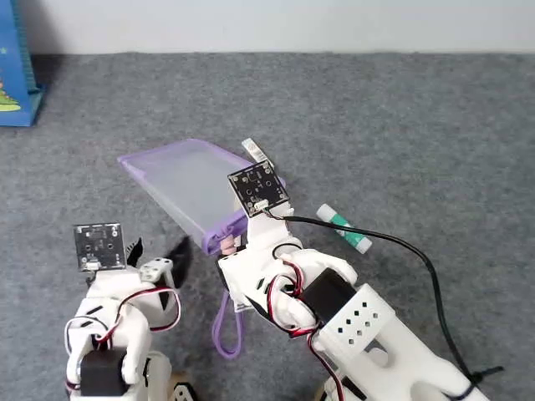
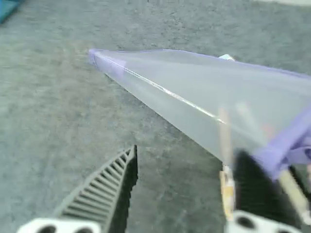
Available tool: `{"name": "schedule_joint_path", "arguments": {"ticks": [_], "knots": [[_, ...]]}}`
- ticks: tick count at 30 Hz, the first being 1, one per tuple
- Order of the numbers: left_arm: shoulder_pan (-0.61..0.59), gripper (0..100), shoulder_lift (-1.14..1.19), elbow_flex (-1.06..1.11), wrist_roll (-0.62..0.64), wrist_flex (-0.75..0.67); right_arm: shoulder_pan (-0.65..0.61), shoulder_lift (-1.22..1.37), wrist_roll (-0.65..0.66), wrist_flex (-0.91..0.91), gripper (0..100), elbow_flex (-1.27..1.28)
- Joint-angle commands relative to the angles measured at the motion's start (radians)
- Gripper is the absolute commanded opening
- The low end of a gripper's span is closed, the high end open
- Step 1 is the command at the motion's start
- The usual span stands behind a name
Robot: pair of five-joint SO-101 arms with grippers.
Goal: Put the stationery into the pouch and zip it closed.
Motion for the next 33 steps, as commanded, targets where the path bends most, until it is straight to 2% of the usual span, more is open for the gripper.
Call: {"name": "schedule_joint_path", "arguments": {"ticks": [1,4,10,21,27,33], "knots": [[0.021,49,0.008,-0.074,0.049,0.041,-0.002,-0.044,0.009,-0.016,0.8,-0.015],[0.026,49,0.008,-0.077,0.049,0.049,-0.002,-0.044,0.009,-0.016,0.8,-0.015],[0.12,49,0.008,-0.073,0.046,0.043,-0.002,-0.044,0.009,-0.016,0.8,-0.015],[0.068,48,0.008,0.059,0.002,-0.048,-0.008,-0.047,0.009,-0.008,0.8,-0.017],[0.064,48,0.006,0.008,0.002,0.02,-0.004,-0.047,0.009,-0.01,0.8,-0.017],[-0.023,48,0.006,-0.008,-0.046,0.038,-0.002,-0.047,0.009,-0.015,0.8,-0.017]]}}
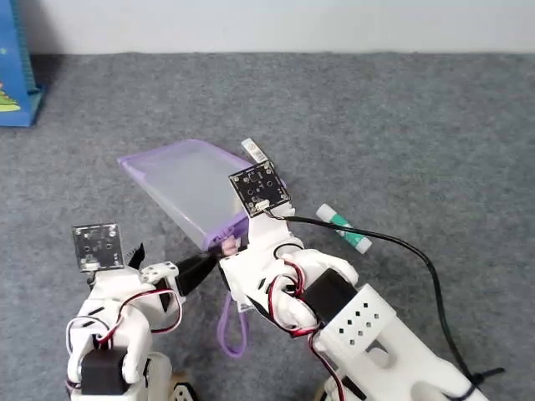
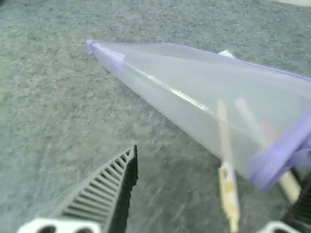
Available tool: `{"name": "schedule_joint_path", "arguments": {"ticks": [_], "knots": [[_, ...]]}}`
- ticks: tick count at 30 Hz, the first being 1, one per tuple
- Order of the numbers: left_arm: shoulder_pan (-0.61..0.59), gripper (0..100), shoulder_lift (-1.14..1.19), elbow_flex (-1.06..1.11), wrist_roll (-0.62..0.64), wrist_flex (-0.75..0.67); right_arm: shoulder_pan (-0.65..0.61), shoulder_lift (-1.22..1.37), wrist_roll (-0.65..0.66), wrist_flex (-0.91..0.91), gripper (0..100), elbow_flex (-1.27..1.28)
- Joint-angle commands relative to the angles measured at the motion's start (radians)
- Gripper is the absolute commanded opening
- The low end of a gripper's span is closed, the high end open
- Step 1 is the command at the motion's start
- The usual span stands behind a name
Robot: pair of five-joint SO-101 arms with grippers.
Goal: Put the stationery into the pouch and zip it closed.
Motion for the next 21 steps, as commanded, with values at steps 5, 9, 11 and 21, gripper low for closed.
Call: {"name": "schedule_joint_path", "arguments": {"ticks": [5,9,11,21], "knots": [[-0.035,48,0.009,-0.027,-0.061,0.02,-0.01,-0.035,0.006,-0.018,0.8,-0.018],[-0.035,48,0.009,-0.027,-0.054,-0.012,-0.013,-0.035,0.006,-0.012,0.8,-0.018],[-0.035,48,0.009,-0.025,-0.041,-0.026,-0.013,-0.035,0.006,-0.01,0.8,-0.018],[-0.037,39,0.009,0.088,-0.04,-0.166,-0.015,-0.035,0.008,-0.008,0.8,-0.018]]}}
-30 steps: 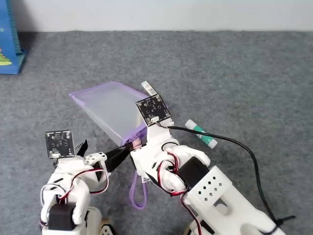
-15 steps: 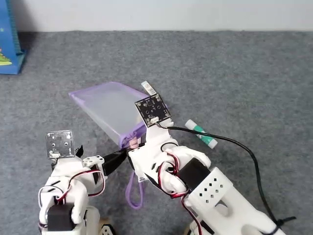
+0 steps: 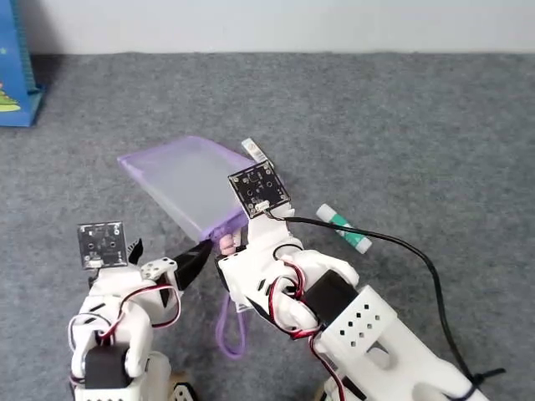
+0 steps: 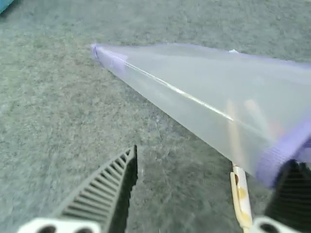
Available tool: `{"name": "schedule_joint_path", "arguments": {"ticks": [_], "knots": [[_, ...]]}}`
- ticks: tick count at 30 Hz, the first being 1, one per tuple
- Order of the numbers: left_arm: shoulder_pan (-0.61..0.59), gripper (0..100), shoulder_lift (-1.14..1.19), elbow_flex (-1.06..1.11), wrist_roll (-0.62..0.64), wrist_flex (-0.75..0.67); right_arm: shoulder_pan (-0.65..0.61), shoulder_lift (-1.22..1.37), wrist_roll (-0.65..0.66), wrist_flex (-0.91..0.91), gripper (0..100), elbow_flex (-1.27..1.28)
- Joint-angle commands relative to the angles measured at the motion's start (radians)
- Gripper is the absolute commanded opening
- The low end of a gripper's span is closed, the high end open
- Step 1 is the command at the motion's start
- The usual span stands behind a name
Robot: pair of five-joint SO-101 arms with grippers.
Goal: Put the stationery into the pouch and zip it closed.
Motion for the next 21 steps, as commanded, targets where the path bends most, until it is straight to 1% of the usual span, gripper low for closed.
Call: {"name": "schedule_joint_path", "arguments": {"ticks": [1,13,15,19,21], "knots": [[-0.009,39,0.008,0.012,0.0,-0.051,-0.007,-0.028,0.009,-0.008,0.8,-0.018],[-0.011,24,0.008,0.008,-0.003,-0.072,-0.007,-0.028,0.012,-0.008,0.8,-0.018],[-0.015,21,0.008,0.01,-0.003,-0.094,-0.008,-0.028,0.012,-0.008,0.8,-0.018],[-0.069,10,0.008,0.01,-0.003,-0.127,-0.008,-0.028,0.014,-0.008,0.7,-0.018],[-0.097,4,0.008,0.008,-0.002,-0.129,-0.004,-0.044,0.037,-0.008,0.7,-0.017]]}}
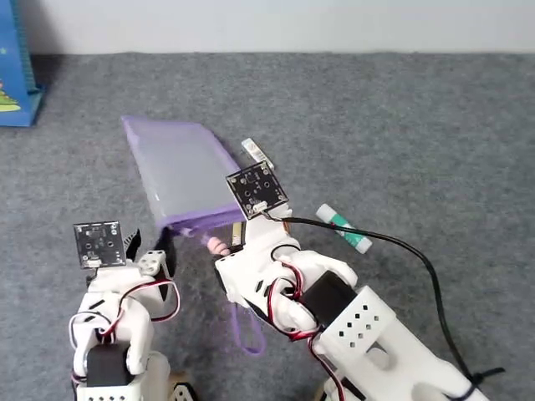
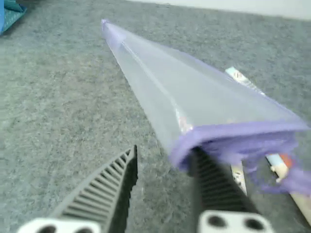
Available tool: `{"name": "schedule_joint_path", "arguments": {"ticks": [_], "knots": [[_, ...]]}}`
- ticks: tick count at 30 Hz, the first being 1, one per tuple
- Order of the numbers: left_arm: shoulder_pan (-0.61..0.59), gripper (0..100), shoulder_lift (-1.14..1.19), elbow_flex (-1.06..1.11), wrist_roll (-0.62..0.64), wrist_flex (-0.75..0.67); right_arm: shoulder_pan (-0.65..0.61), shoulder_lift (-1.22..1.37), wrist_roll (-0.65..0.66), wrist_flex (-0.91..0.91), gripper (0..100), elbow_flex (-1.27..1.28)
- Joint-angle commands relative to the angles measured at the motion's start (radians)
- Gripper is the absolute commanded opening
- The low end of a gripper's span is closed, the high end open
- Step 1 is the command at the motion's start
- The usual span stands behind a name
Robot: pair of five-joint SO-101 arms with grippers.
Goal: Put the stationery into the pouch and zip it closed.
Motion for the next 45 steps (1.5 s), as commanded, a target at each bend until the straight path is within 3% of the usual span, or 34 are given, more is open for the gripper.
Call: {"name": "schedule_joint_path", "arguments": {"ticks": [1,12,19,23,27,38,45], "knots": [[-0.069,2,0.008,-0.008,0.005,-0.032,0.007,-0.061,0.041,0.002,0.7,-0.014],[-0.098,1,0.008,-0.036,0.005,0.005,0.18,-0.268,0.11,0.122,0.7,-0.014],[-0.094,1,0.008,-0.039,0.005,0.005,-0.007,-0.193,0.063,0.028,2.8,0.071],[-0.098,1,0.008,-0.041,0.006,0.005,-0.05,-0.091,0.058,-0.114,14.2,0.183],[-0.098,1,0.008,-0.041,0.006,0.005,-0.088,0.036,0.054,-0.206,13.2,0.216],[-0.098,1,0.008,-0.041,0.006,0.026,-0.099,0.415,0.055,-0.369,10.3,0.213],[-0.098,1,0.008,-0.041,0.006,0.026,-0.081,0.486,0.057,-0.361,10.2,0.213]]}}
